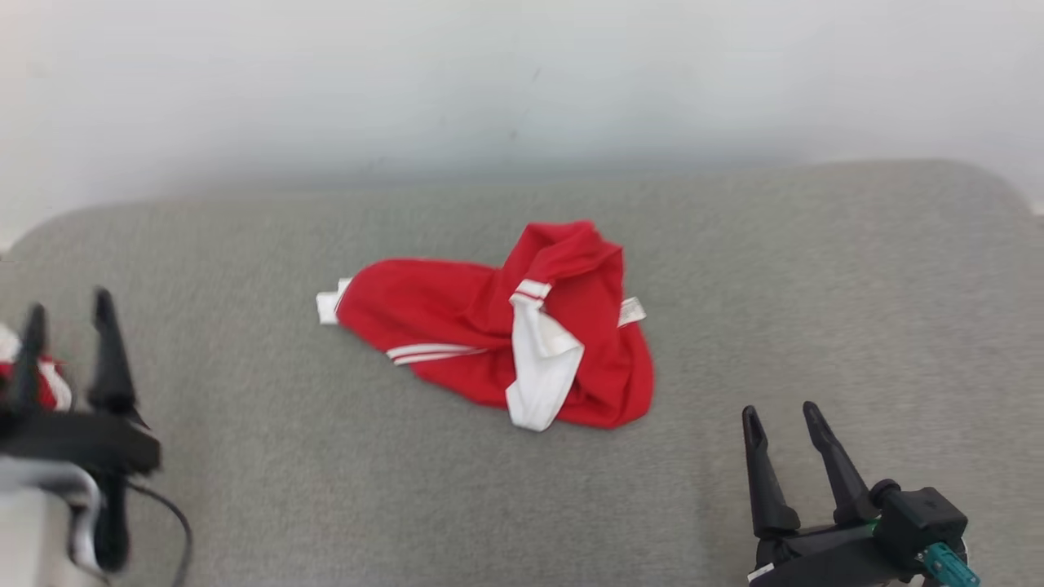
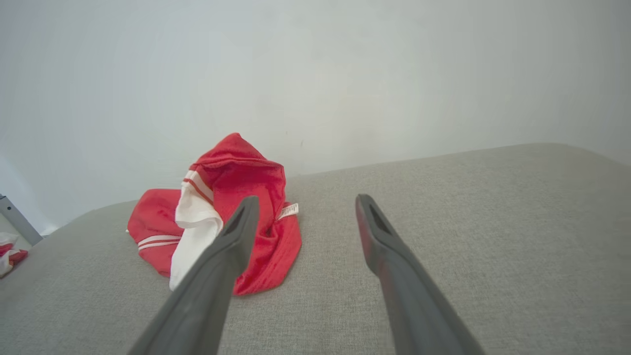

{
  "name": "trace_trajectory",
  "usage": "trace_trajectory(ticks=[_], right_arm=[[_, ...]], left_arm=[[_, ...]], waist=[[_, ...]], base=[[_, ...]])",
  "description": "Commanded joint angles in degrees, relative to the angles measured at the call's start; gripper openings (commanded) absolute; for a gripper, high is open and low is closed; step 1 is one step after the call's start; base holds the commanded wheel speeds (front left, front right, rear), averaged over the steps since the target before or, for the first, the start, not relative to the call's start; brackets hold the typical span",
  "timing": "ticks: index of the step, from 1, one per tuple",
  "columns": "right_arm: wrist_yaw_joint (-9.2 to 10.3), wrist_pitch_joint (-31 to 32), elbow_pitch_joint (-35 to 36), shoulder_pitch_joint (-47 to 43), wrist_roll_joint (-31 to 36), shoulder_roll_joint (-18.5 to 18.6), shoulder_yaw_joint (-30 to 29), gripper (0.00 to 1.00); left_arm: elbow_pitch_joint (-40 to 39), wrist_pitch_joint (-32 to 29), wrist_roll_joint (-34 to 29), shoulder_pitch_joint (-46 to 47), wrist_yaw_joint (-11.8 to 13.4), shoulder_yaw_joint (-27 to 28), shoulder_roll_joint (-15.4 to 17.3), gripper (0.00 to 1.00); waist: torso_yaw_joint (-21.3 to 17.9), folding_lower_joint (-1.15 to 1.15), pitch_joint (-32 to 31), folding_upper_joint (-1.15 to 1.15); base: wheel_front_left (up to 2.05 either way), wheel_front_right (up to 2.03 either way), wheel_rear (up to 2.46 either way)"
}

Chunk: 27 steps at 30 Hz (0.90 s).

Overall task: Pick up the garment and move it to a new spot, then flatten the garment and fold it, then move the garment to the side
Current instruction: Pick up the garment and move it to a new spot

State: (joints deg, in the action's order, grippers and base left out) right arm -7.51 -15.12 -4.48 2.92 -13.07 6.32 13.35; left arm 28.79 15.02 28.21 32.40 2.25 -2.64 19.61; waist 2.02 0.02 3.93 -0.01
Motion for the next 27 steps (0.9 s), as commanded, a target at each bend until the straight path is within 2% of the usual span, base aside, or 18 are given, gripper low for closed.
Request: trace_trajectory(ticks=[1,6,11,13,20,27], right_arm=[[0.02,-0.07,0.06,-0.41,0.31,0.54,0.29,1.0],[0.02,-0.07,0.37,-1.19,1.28,1.44,0.8,1.0],[0.02,-0.07,0.62,-1.82,2.6,2.62,1.29,1.0],[0.02,-0.07,0.71,-2.35,3.29,3.01,2.17,1.0],[0.02,-0.07,0.91,-3.93,4.13,4.07,4.52,1.0],[0.02,-0.07,0.41,-6.2,4.53,4.16,4.95,1.0]], left_arm=[[-1.61,0.23,-0.9,-2.67,0.1,-0.22,-0.56,1.0],[-10.09,0.17,-2.26,-11.35,0.5,-0.71,-2.33,1.0],[-17.61,0.17,-6.07,-18.44,-0.44,-2.23,-3.89,1.0],[-19.55,0.18,-7.73,-21.08,0.31,-1.99,-5.23,1.0],[-22.41,0.18,-11.99,-29.43,0.11,-0.35,-9.08,1.0],[-24.89,0.18,-15.78,-35.5,-1.6,1.51,-12.61,1.0]], waist=[[-4.72,-0.02,-5.1,0.01],[-7.19,-0.02,-7.18,0.01],[-8.3,-0.02,-8.6,0.01],[-8.69,-0.02,-9.14,0.01],[-9.29,-0.02,-10.83,0.01],[-8.14,-0.02,-12.09,0.01]], base=[[0.0,0.0,0.0],[0.0,0.0,0.0],[0.0,0.0,0.0],[0.0,0.0,0.0],[0.0,0.0,0.0],[0.0,0.0,0.0]])
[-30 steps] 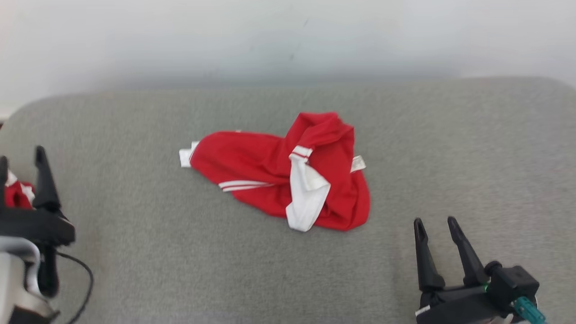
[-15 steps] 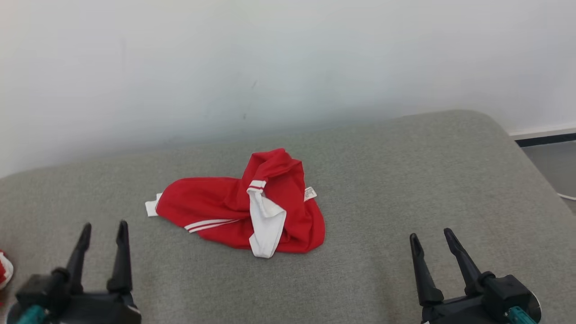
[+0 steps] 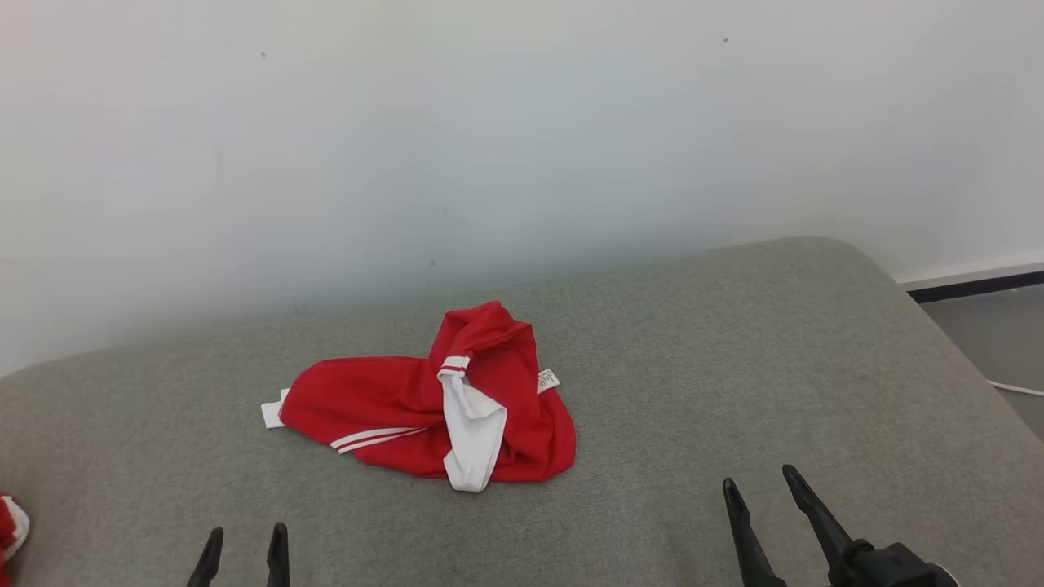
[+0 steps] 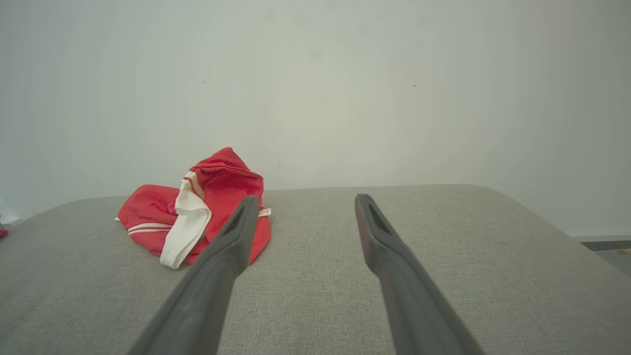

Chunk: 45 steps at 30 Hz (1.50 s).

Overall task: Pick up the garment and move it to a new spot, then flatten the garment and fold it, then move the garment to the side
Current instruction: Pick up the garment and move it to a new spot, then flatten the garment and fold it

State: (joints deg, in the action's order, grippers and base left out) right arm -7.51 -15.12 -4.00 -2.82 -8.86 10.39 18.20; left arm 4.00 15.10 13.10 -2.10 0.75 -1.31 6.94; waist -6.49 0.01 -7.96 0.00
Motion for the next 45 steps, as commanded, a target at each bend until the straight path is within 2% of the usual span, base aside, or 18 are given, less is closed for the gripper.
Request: trace_trajectory(ticks=[1,11,24,31,45], right_arm=[[0.02,-0.07,-0.05,-0.75,0.46,-0.02,-0.06,1.0],[0.02,-0.07,0.01,-2.77,1.29,-1.09,-1.23,1.0],[0.02,-0.07,0.35,-2.6,1.43,-1.15,-1.55,1.0],[0.02,-0.07,0.3,-2.0,1.19,-1.2,-1.67,1.0],[0.02,-0.07,0.11,-0.11,0.76,-0.9,-1.57,1.0]], left_arm=[[-0.41,0.1,-1.07,-1.57,-0.29,0.4,-0.37,1.0],[-1.75,0.1,-4.24,-5.06,-1.94,2.01,-2.96,1.0],[-2.26,0.1,-5.31,-5.45,-2.88,2.33,-3.94,1.0],[-2.32,0.1,-5.33,-5.1,-2.84,2.05,-4.02,1.0],[-1.09,0.1,-2.74,-2.61,-0.64,-0.4,-4.04,1.0]], waist=[[0.65,-0.01,-0.24,0.0],[2.48,-0.01,0.1,0.0],[3.17,-0.01,1.05,0.0],[3.38,-0.01,1.44,0.0],[3.98,-0.01,3.97,0.0]], base=[[0.0,0.0,0.0],[0.0,0.0,0.0],[0.0,0.0,0.0],[0.0,0.0,0.0],[0.0,0.0,0.0]])
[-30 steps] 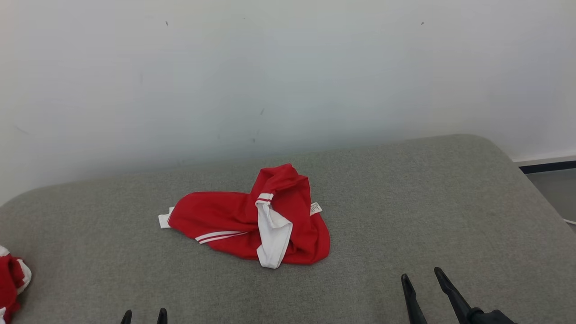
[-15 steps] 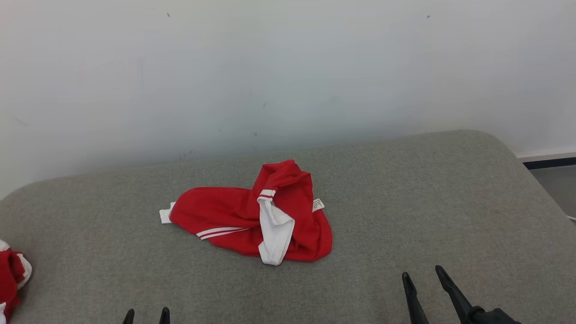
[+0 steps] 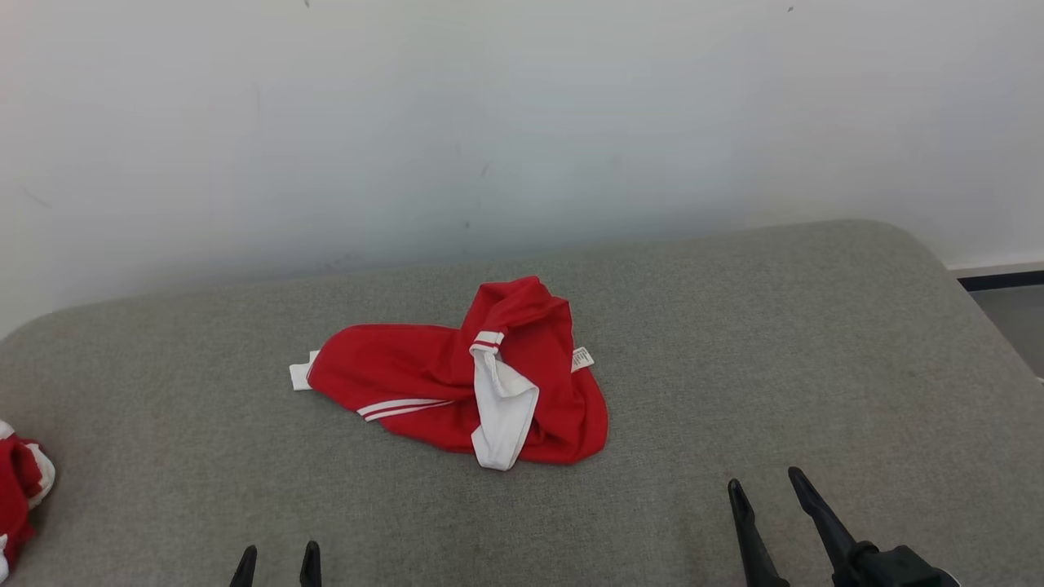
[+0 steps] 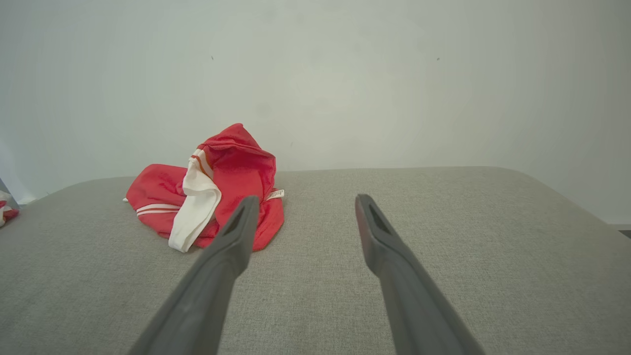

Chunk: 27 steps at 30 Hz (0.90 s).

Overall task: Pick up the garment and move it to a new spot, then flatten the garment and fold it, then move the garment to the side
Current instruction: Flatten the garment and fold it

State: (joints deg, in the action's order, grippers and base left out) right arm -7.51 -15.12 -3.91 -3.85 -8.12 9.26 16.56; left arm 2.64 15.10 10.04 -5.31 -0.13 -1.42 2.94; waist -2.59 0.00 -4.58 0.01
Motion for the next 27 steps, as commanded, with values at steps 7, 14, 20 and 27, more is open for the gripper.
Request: trace_trajectory(ticks=[7,14,20,27], right_arm=[[0.02,-0.07,-0.13,2.51,-0.09,0.14,0.39,1.0],[0.03,-0.07,-0.39,4.83,-0.5,0.06,1.4,1.0],[0.03,-0.07,-0.18,7.45,-0.38,0.16,2.0,1.0],[0.03,-0.07,0.12,10.39,-0.41,0.22,1.85,1.0]], left_arm=[[1.94,0.1,1.97,3.7,0.68,-2.76,-0.02,1.0],[4.77,0.1,4.03,10.53,0.63,-6.56,-0.02,1.0],[10.97,0.1,2.63,19.9,-1.18,-10.73,0.0,1.0],[19.82,0.1,1.35,32.23,-2.56,-15.16,0.02,1.0]], waist=[[0.1,0.0,2.87,-0.01],[-0.5,0.0,6.26,-0.01],[-1.58,0.0,10.2,-0.01],[-3.69,0.0,14.59,-0.01]], base=[[0.0,0.0,0.0],[0.0,0.0,0.0],[0.0,0.0,0.0],[0.0,0.0,0.0]])
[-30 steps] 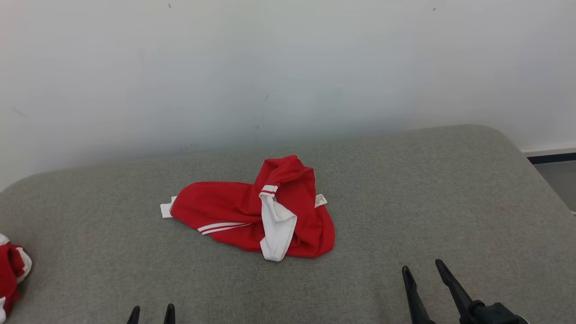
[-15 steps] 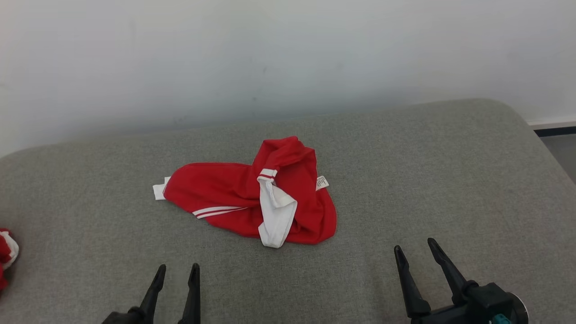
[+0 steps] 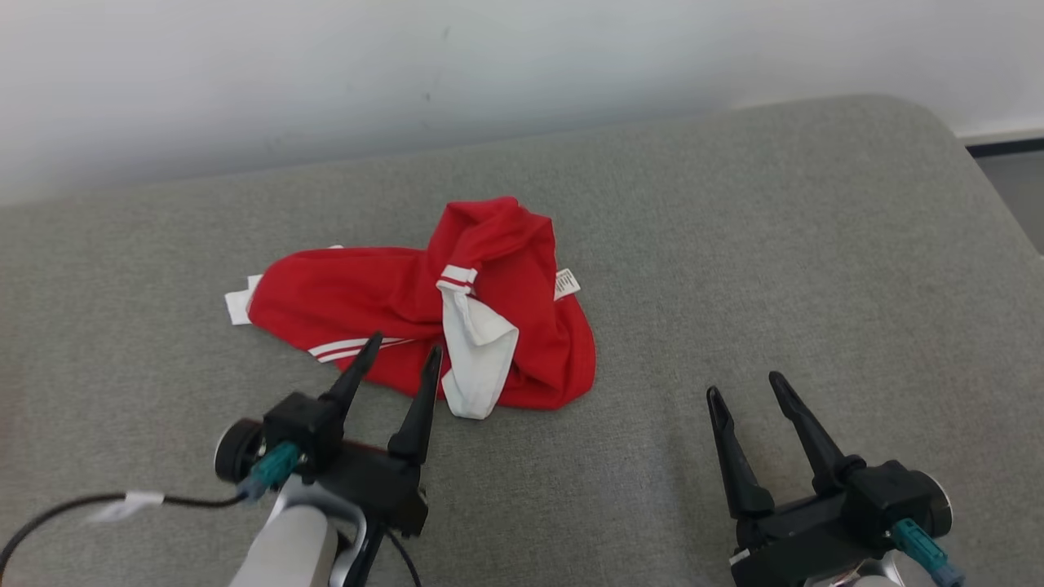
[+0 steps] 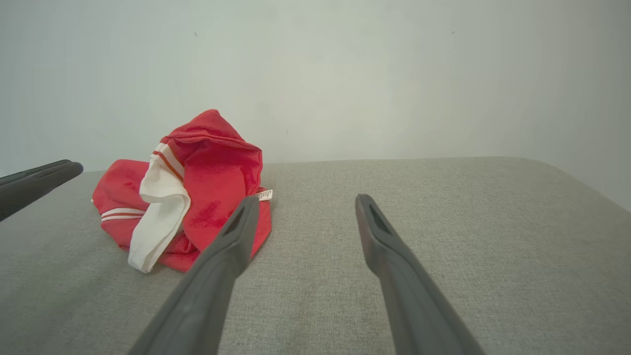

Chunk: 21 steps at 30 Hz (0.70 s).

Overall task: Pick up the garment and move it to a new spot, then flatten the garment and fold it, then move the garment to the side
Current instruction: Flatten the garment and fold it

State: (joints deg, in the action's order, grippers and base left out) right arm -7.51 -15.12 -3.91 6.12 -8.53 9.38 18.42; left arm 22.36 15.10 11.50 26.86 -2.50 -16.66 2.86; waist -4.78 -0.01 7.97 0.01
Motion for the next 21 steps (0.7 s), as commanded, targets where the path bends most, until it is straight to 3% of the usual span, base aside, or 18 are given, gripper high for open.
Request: trace_trajectory(ticks=[1,9,19,20,21], right_arm=[[0.03,-0.07,0.18,0.68,0.01,0.01,-0.06,1.0],[0.03,-0.07,-0.23,1.35,-0.05,-0.78,-0.1,1.0],[0.03,-0.07,-0.87,1.34,-0.45,-0.9,0.29,1.0],[0.03,-0.07,-0.91,1.47,-0.46,-0.92,0.26,1.0],[0.03,-0.07,-0.96,1.63,-0.44,-1.06,0.32,1.0]], left_arm=[[1.24,0.1,-0.2,1.75,-0.05,-0.52,0.1,1.0],[11.79,-1.11,0.82,12.51,1.75,-4.67,0.1,1.0],[19.83,-0.47,1.98,18.5,3.63,-7.69,0.07,1.0],[20.31,-0.38,2.15,18.86,3.66,-7.89,0.1,0.73],[20.78,-0.29,2.2,19.08,3.57,-8.09,0.1,0.11]], waist=[[-1.83,0.01,2.61,-0.01],[-4.06,0.01,5.3,-0.01],[-5.61,0.01,5.21,-0.01],[-5.71,0.01,5.19,-0.01],[-5.8,0.01,5.14,-0.01]], base=[[0.0,0.0,0.0],[0.0,0.0,0.0],[0.0,0.0,0.0],[0.0,0.0,0.0],[0.0,0.0,0.0]])
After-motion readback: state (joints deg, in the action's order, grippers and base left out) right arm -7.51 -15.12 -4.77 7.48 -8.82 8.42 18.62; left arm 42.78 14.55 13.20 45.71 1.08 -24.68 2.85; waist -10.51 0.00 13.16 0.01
